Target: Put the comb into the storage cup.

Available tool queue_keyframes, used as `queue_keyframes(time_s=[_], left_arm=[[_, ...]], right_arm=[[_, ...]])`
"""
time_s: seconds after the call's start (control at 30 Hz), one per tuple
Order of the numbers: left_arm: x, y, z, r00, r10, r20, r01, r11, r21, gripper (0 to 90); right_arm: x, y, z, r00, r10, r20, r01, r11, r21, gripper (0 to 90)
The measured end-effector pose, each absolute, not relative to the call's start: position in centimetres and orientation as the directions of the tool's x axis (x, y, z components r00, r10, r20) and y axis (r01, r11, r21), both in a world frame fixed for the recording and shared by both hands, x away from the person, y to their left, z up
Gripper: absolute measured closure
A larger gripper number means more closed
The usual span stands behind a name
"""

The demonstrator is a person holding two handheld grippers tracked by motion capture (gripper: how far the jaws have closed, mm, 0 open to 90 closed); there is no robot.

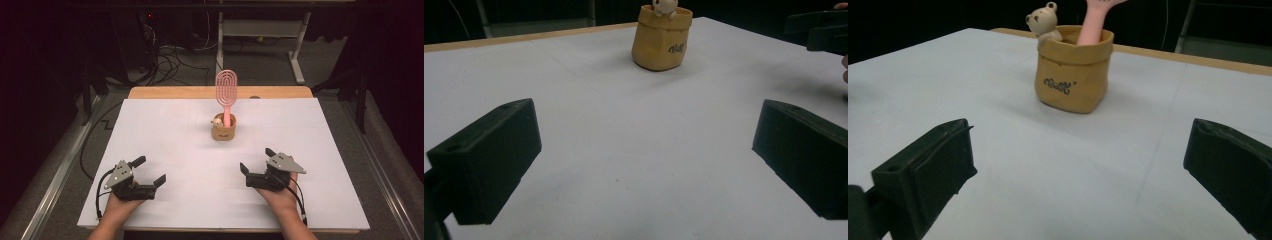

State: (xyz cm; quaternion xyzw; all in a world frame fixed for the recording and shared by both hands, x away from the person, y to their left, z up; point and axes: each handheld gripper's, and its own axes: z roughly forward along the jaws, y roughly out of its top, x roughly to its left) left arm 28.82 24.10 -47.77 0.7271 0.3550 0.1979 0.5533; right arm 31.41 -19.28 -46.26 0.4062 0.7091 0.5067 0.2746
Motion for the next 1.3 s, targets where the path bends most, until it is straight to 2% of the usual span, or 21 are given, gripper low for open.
queue_keyframes(time_s=[0.33,0.8,1.3], left_arm=[[28.8,24.3,-47.7,0.668,0.736,-0.107,0.297,-0.132,0.946,0.0],[28.8,24.3,-47.6,0.665,0.732,-0.145,0.313,-0.097,0.945,0.0],[28.6,24.1,-47.5,0.665,0.734,-0.135,0.311,-0.108,0.944,0.0]], right_arm=[[28.4,-23.2,-45.6,-0.480,0.876,0.040,0.270,0.105,0.957,0.3],[25.6,-27.8,-46.0,-0.430,0.903,0.027,0.251,0.091,0.964,0.2],[26.4,-26.8,-45.9,-0.466,0.885,0.011,0.248,0.119,0.961,0.1]])
